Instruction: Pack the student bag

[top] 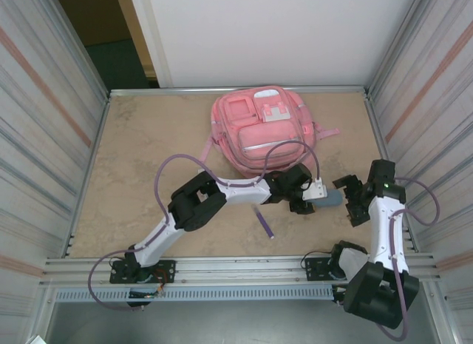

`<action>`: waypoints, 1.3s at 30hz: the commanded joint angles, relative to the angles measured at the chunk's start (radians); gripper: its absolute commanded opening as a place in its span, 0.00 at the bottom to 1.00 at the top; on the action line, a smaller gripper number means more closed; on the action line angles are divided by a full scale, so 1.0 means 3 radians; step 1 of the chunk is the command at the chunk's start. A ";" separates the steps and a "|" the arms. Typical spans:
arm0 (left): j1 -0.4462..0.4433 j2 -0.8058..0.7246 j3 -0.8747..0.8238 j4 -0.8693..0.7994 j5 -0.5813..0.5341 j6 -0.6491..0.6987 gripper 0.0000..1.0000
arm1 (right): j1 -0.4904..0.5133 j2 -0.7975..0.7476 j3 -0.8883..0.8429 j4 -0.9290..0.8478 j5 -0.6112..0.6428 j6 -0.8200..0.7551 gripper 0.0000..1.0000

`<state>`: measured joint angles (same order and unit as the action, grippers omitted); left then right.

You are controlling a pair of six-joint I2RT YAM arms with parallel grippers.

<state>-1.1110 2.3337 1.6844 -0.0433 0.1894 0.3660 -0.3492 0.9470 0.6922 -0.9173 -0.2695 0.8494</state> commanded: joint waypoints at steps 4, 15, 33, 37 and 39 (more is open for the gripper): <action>0.0128 -0.0387 -0.0054 0.0137 0.0360 -0.0841 0.50 | 0.0089 0.0074 -0.0044 0.0209 -0.0801 -0.0154 0.99; 0.0349 -0.0681 -0.0348 0.0857 0.1172 -0.2358 0.44 | 0.0505 0.0082 -0.0086 0.0713 -0.1031 0.0004 1.00; 0.0463 -0.1418 -0.0682 0.0636 0.1447 -0.1614 0.64 | 0.0359 0.0239 0.0128 0.0880 -0.1580 -0.0076 0.40; 0.0633 -0.1780 -0.0746 -0.0015 0.1063 -0.0815 0.73 | 0.0119 0.0245 0.0215 0.0801 -0.1754 -0.0187 0.31; 0.0758 -0.1881 -0.0752 -0.0242 0.0916 -0.0556 0.75 | 0.0042 0.0271 0.0272 0.0726 -0.1748 -0.0253 0.34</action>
<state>-0.9321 1.8698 1.4563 -0.0040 0.5076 -0.0326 -0.3122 1.0260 0.7273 -0.6529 -0.7895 0.8394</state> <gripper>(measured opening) 0.740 0.401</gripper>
